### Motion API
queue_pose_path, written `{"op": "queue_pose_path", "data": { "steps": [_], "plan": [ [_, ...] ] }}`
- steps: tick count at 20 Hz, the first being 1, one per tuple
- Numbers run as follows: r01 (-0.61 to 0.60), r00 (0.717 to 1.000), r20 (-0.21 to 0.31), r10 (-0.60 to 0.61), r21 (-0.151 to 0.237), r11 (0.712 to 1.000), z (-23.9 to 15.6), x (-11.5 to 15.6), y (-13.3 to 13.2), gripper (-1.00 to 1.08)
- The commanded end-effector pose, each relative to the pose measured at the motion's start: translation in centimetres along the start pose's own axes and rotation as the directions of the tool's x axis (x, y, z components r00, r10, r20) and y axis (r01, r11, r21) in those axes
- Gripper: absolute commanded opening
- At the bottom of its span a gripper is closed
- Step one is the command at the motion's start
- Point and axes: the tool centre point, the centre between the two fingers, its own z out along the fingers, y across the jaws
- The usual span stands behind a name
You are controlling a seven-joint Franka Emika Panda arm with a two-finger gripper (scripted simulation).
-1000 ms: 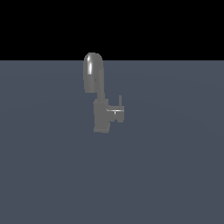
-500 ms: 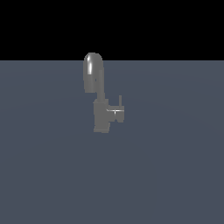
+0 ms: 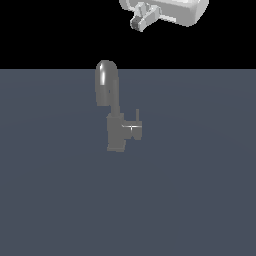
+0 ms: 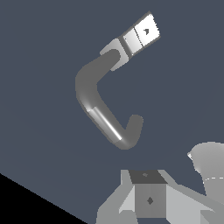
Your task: Turn on the faucet by rotating a designated handle.
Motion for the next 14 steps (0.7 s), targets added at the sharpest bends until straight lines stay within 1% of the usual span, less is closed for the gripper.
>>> {"op": "queue_pose_path", "data": {
  "steps": [1, 5, 8, 11, 14],
  "plan": [
    [-0.046, 0.998, 0.044, 0.044, 0.047, 0.998, 0.3, 1.8, -0.2, -1.0],
    [-0.126, 0.986, 0.12, 0.112, 0.12, 0.985, 0.9, 4.6, -0.3, -1.0],
    [-0.191, 0.97, 0.183, 0.159, 0.172, 0.966, 1.6, 6.8, -0.3, -1.0],
    [-0.262, 0.946, 0.251, 0.204, 0.221, 0.94, 2.4, 9.1, -0.1, -1.0],
    [-0.335, 0.915, 0.322, 0.244, 0.265, 0.904, 3.4, 11.3, 0.0, -1.0]
  ]
}}
